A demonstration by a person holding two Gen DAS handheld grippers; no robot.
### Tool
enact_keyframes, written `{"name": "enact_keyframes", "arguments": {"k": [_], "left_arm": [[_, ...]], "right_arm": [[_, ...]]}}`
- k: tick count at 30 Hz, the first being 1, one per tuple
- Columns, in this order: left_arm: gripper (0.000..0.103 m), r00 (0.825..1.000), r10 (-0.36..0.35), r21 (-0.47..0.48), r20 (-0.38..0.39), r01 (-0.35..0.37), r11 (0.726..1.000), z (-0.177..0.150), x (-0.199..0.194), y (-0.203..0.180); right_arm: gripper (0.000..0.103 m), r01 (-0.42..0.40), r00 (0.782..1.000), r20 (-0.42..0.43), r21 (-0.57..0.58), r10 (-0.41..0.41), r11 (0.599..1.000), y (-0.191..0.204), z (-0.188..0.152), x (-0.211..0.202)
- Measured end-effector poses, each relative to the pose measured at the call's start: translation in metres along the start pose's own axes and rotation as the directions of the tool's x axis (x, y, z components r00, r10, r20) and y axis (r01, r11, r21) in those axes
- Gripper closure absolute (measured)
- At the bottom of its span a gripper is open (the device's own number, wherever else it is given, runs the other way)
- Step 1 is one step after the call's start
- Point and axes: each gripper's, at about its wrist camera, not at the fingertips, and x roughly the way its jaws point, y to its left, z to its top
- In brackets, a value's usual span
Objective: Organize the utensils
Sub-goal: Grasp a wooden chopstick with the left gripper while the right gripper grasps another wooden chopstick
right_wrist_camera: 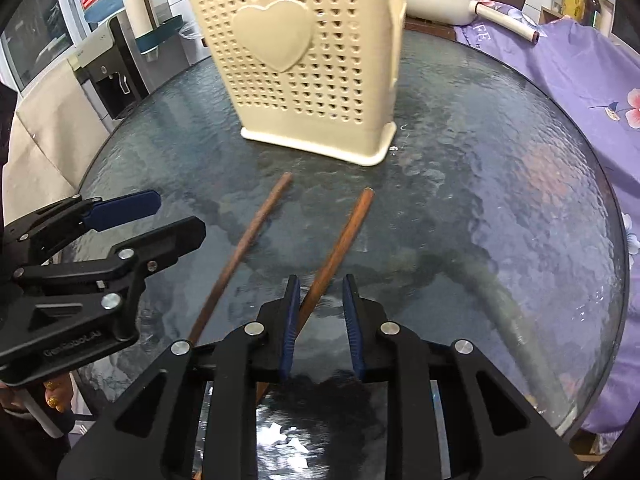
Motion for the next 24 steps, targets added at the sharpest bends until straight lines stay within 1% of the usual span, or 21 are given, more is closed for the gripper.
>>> {"name": "enact_keyframes", "arguments": {"k": [4, 7, 11, 13, 19, 21, 23, 24], "left_arm": [[0.057, 0.999, -0.015, 0.028, -0.035, 0.016, 0.999, 0.006, 0.011, -0.008], [0.058, 0.997, -0.033, 0.041, -0.063, 0.036, 0.999, 0.010, 0.019, -0.014], [0.059, 0.996, -0.025, 0.074, -0.081, 0.031, 0.997, 0.014, 0.028, -0.023], [0.061, 0.996, -0.010, 0.091, -0.091, 0.018, 0.996, 0.015, 0.033, -0.026], [0.070, 0.995, 0.029, 0.134, -0.093, -0.017, 0.991, 0.021, 0.044, -0.036], [0.077, 0.995, 0.035, 0.146, -0.094, -0.021, 0.989, 0.024, 0.046, -0.037], [0.081, 0.995, 0.032, 0.154, -0.096, -0.017, 0.988, 0.027, 0.049, -0.038], [0.086, 0.995, 0.030, 0.159, -0.098, -0.015, 0.987, 0.029, 0.050, -0.038]], "right_arm": [[0.080, 0.002, 1.000, -0.012, -0.006, -0.002, 1.000, -0.010, 0.006, 0.002], [0.081, -0.014, 1.000, -0.021, 0.004, 0.014, 1.000, -0.017, 0.012, 0.004], [0.081, -0.010, 1.000, -0.025, 0.006, 0.010, 1.000, -0.022, 0.018, 0.007], [0.081, -0.012, 1.000, -0.029, 0.007, 0.012, 1.000, -0.022, 0.020, 0.009], [0.081, 0.015, 0.999, -0.046, 0.013, -0.014, 1.000, -0.019, 0.030, 0.014], [0.081, 0.022, 0.999, -0.046, 0.023, -0.021, 1.000, -0.017, 0.033, 0.016], [0.081, 0.025, 0.999, -0.046, 0.036, -0.024, 0.999, -0.017, 0.037, 0.018], [0.086, 0.031, 0.998, -0.046, 0.037, -0.029, 0.999, -0.016, 0.038, 0.020]]}}
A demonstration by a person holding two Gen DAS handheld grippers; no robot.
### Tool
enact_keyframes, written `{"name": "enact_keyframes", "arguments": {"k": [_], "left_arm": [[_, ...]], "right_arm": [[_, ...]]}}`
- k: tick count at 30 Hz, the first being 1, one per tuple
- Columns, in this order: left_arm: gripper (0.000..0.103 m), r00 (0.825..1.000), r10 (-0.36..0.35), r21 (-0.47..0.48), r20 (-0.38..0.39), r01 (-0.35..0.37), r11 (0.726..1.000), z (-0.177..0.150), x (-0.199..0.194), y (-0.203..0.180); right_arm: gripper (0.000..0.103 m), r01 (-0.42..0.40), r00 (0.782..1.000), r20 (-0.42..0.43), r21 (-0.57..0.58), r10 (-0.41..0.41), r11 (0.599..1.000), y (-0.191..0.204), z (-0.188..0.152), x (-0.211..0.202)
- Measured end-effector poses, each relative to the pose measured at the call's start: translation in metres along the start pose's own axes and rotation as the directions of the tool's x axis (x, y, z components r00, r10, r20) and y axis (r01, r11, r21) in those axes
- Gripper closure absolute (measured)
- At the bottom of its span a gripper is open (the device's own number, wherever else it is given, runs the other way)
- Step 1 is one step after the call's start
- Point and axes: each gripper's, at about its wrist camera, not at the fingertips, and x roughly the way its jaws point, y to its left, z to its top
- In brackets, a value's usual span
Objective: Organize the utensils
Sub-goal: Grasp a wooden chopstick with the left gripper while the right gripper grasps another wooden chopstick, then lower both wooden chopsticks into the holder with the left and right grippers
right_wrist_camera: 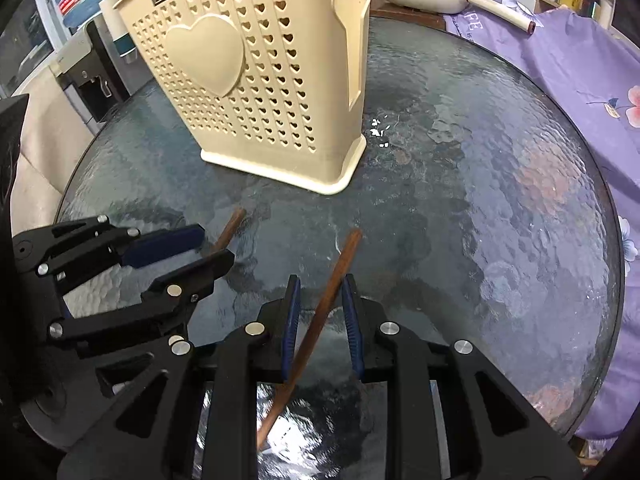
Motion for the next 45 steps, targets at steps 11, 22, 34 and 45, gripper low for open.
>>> {"name": "enact_keyframes", "arguments": {"k": [11, 22, 34, 45], "left_arm": [[0.096, 1.000, -0.007, 0.008, -0.006, 0.007, 1.000, 0.004, 0.002, 0.009], [0.097, 0.998, -0.051, -0.044, 0.029, 0.052, 0.998, -0.001, -0.007, 0.021], [0.097, 0.984, -0.094, -0.103, 0.150, 0.111, 0.989, -0.002, -0.061, 0.035], [0.097, 0.953, -0.091, -0.114, 0.290, 0.129, 0.985, 0.006, -0.118, 0.039]], "right_arm": [[0.095, -0.022, 1.000, 0.013, 0.037, 0.022, 0.999, 0.006, 0.003, 0.005], [0.095, -0.133, 0.990, 0.071, 0.139, 0.124, 0.981, -0.012, -0.005, 0.001], [0.096, -0.257, 0.945, 0.242, 0.126, 0.222, 0.958, -0.025, -0.014, -0.046], [0.096, -0.315, 0.873, 0.406, 0.042, 0.272, 0.948, -0.022, -0.013, -0.113]]}}
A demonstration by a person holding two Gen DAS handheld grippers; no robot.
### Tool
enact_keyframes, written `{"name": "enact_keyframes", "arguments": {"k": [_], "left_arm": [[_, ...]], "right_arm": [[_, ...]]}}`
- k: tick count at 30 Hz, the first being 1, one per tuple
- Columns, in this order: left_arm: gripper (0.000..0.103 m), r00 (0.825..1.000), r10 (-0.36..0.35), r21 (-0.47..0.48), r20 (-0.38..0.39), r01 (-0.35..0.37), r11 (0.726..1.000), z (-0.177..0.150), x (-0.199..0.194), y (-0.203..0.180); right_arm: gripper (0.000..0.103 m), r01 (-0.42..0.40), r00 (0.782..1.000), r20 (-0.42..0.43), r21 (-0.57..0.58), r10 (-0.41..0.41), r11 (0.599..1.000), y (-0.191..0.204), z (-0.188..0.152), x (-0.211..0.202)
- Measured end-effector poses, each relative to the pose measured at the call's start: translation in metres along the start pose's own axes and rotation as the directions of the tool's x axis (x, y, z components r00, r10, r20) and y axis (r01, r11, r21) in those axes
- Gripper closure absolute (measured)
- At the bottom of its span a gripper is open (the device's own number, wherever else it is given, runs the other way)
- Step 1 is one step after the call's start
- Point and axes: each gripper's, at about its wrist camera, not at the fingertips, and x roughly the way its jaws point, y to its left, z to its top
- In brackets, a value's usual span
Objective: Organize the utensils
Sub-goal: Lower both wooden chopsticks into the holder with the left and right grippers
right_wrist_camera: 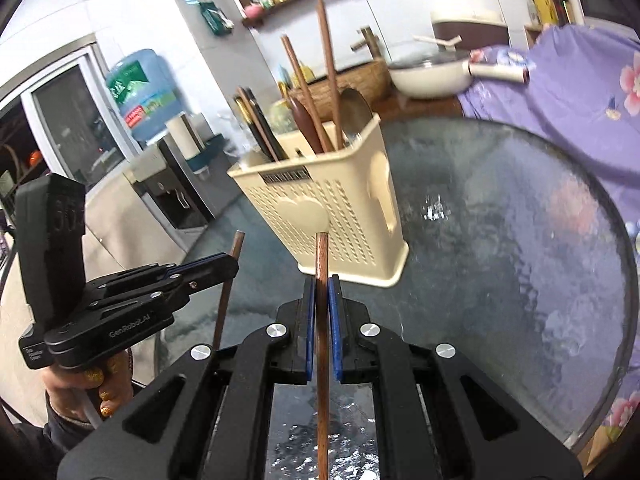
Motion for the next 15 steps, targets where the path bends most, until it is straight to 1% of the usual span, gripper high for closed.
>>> {"name": "enact_keyframes", "arguments": {"k": [4, 15], "left_arm": [[0.097, 1.000, 0.004, 0.007, 0.025, -0.004, 1.000, 0.002, -0.008, -0.004], [0.097, 0.996, 0.000, 0.020, 0.088, -0.001, 1.000, 0.012, -0.033, -0.005]], "right_arm": [[0.096, -0.011, 0.999, 0.039, -0.030, 0.012, 0.999, 0.011, 0.005, -0.016], [0.096, -0.037, 0.993, 0.107, -0.094, 0.047, 0.995, 0.037, 0.022, -0.045]]}}
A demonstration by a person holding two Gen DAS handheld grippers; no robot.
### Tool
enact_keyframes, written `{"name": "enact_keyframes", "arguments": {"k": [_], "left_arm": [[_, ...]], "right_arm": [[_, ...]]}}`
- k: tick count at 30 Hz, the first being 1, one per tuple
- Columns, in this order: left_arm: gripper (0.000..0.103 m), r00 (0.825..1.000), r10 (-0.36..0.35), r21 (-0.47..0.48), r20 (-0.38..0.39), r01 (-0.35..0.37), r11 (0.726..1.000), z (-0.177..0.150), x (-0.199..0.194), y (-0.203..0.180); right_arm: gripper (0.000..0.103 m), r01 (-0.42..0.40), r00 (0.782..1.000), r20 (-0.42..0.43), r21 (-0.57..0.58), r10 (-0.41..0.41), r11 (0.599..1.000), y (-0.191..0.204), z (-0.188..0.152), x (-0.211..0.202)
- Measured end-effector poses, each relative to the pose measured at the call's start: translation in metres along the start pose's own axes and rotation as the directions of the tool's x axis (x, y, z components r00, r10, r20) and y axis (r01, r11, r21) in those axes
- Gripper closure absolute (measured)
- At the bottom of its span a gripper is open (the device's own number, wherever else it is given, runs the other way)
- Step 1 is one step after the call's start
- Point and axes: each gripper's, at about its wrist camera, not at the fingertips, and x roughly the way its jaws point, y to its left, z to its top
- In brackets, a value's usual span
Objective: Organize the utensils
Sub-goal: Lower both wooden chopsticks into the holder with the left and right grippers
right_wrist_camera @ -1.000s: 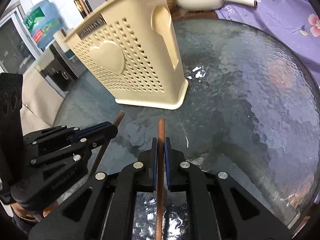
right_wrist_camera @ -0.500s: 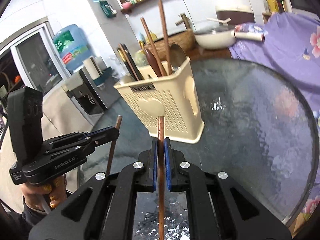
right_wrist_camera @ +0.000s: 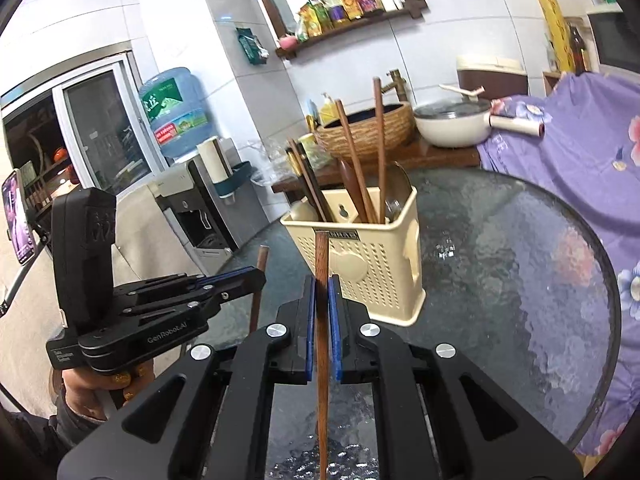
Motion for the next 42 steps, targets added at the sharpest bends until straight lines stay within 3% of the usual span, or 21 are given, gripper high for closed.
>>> {"name": "enact_keyframes", "arguments": {"k": [16, 25, 35, 42], "left_arm": [[0.097, 0.996, -0.006, -0.006, 0.091, 0.007, 1.000, 0.027, -0.023, 0.004], [0.097, 0.987, -0.006, -0.002, 0.160, 0.006, 1.000, 0.063, -0.042, 0.007], [0.097, 0.960, -0.007, -0.017, 0.281, 0.012, 1.000, 0.131, -0.079, 0.013], [0.097, 0.938, 0.059, -0.048, 0.342, -0.045, 0.998, 0.171, -0.083, 0.018]], "right_arm": [[0.096, 0.011, 0.999, 0.053, -0.081, -0.007, 0.997, 0.023, 0.040, -0.004], [0.096, 0.021, 0.997, 0.080, -0.118, -0.012, 0.993, 0.032, 0.078, -0.010], [0.096, 0.043, 0.985, 0.171, -0.163, -0.015, 0.986, 0.047, 0.149, -0.030], [0.096, 0.141, 0.959, 0.274, -0.221, -0.078, 0.965, 0.061, 0.184, -0.036]]}}
